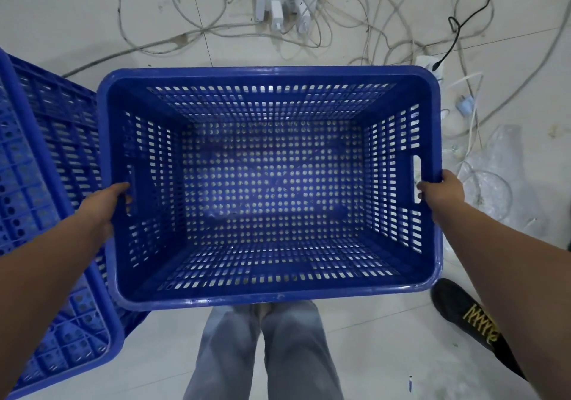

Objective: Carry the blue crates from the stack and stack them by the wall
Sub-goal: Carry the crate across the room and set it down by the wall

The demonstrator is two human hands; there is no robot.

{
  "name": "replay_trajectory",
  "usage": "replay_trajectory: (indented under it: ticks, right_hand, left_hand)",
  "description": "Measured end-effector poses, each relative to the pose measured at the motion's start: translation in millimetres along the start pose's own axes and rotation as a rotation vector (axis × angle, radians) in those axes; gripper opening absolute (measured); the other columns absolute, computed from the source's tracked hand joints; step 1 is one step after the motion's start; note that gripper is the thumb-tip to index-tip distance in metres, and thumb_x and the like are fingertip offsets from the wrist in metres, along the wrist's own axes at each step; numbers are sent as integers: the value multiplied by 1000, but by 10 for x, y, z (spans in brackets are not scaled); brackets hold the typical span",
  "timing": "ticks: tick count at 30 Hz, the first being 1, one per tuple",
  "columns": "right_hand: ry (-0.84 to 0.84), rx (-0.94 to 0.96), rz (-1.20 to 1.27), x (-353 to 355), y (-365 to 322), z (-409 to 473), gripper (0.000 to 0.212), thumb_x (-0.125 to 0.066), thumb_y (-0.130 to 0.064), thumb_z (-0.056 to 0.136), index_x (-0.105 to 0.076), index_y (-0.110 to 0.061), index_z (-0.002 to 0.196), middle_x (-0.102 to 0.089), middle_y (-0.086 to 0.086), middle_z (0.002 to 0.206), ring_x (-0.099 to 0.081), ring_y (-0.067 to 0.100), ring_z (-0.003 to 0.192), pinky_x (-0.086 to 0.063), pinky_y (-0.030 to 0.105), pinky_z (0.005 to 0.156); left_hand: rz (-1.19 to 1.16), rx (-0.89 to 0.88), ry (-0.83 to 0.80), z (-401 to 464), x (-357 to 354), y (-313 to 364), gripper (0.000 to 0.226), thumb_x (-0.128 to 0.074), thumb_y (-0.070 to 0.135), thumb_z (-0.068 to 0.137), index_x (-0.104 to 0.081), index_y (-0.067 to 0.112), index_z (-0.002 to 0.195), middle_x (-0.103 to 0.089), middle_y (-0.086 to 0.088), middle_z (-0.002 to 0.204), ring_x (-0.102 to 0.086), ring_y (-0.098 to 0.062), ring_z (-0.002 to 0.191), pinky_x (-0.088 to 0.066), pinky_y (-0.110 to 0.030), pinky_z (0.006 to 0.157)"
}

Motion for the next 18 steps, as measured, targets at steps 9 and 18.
replay_trajectory:
  ticks: [9,18]
  right_hand:
    - [-10,-12,11,288,-161,-346,33,-55,-1,81,-58,-4,114,-61,15,97,-57,29,82,-51,38,76]
    - [-5,203,-102,1372,-1301,-1193,33,-60,-5,80,-60,-5,114,-63,14,96,-57,26,81,-48,34,75]
  left_hand:
    - [7,9,14,-381,392,79,24,-58,32,93,-58,8,97,-56,-7,73,-54,-23,58,-51,-36,57]
    - [134,-45,63,-1600,1255,413,39,-64,38,87,-58,2,102,-53,-16,81,-50,-33,74,-50,-55,81]
Point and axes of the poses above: each hand's wrist, its own z-axis towards the middle knuckle, its own x-axis out of the back of the hand, y = z × x, the point moved 4 cm from there along z, towards the middle knuckle
